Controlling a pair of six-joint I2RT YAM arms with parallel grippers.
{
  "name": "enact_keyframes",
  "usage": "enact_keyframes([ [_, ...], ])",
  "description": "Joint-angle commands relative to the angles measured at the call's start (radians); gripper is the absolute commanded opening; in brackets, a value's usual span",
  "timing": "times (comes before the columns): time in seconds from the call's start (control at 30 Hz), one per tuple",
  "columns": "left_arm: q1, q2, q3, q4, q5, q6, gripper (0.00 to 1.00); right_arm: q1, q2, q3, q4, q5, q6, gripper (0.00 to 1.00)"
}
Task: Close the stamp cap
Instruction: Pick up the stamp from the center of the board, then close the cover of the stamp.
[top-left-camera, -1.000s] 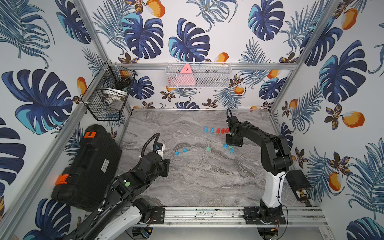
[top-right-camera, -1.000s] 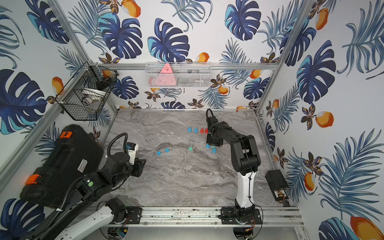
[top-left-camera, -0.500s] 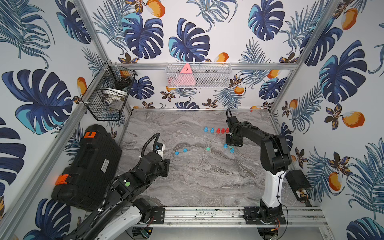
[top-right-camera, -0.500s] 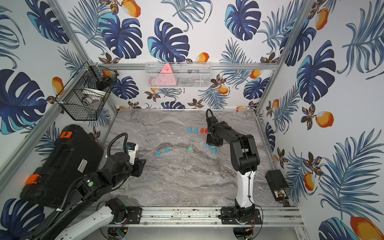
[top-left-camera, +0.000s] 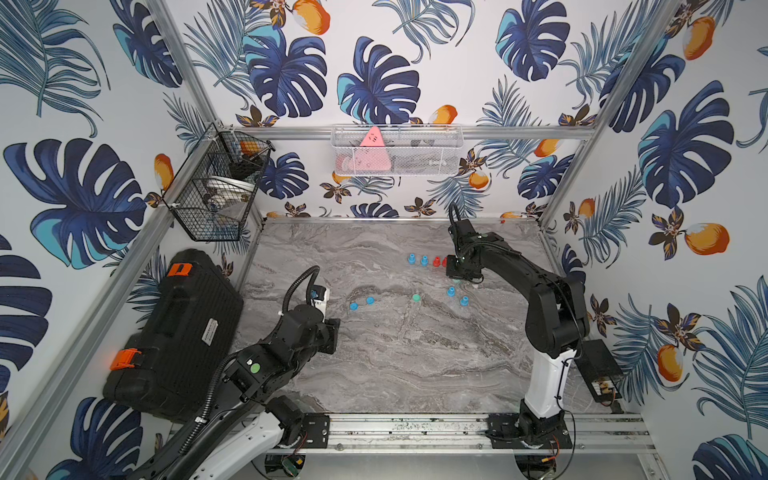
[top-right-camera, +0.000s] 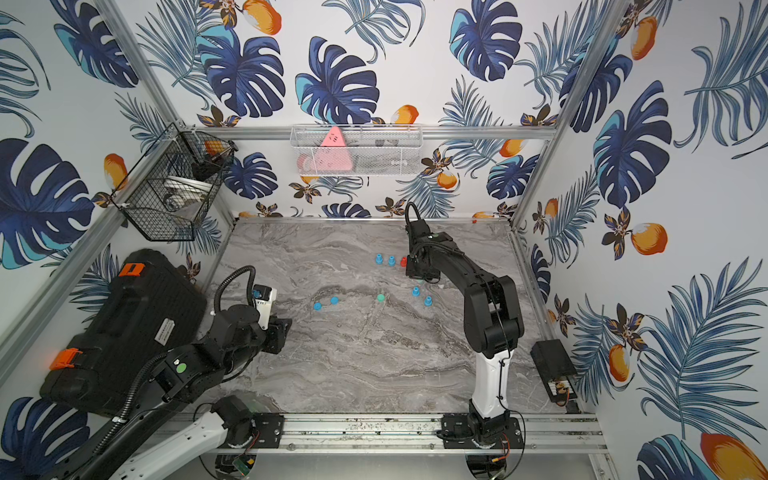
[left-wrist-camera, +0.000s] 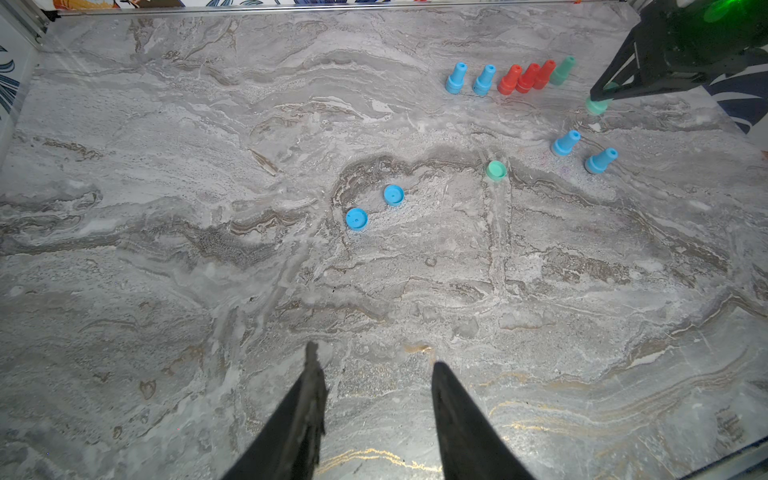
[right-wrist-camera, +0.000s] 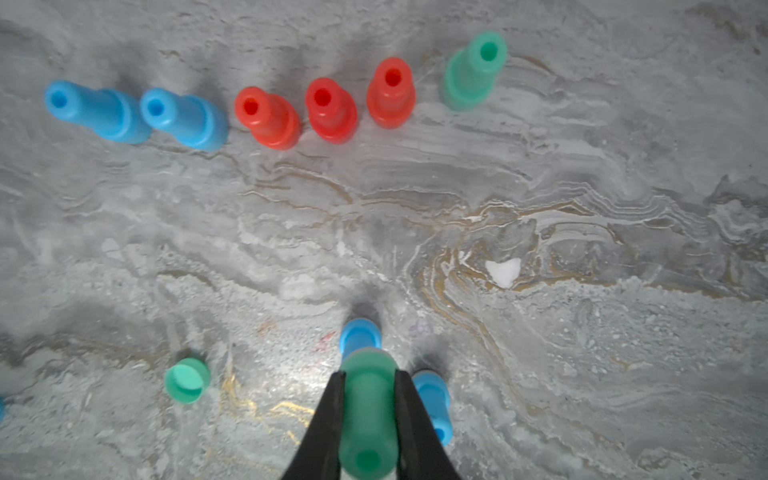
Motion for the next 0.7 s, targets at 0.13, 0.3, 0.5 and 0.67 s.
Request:
enact_keyframes([
  [0.13, 0.004, 0.002, 0.003, 0.002, -0.001, 0.005, 0.47, 0.130, 0.075, 0.096, -0.065, -0.003, 0.000, 0.18],
  [0.3, 0.005, 0.002, 0.002, -0.001, -0.001, 0.006, 0.46, 0.201, 0.157, 0.164, -0.093, -0.012, 0.010, 0.18],
  [0.5, 0.004, -0.001, 0.003, -0.001, -0.002, 0.006, 0.47, 0.234, 0.209, 0.185, -0.085, -0.021, 0.021, 0.18],
  [0.67, 0.005, -0.002, 0.002, -0.001, -0.001, 0.006, 0.46, 0.245, 0.224, 0.182, -0.079, -0.024, 0.025, 0.18],
])
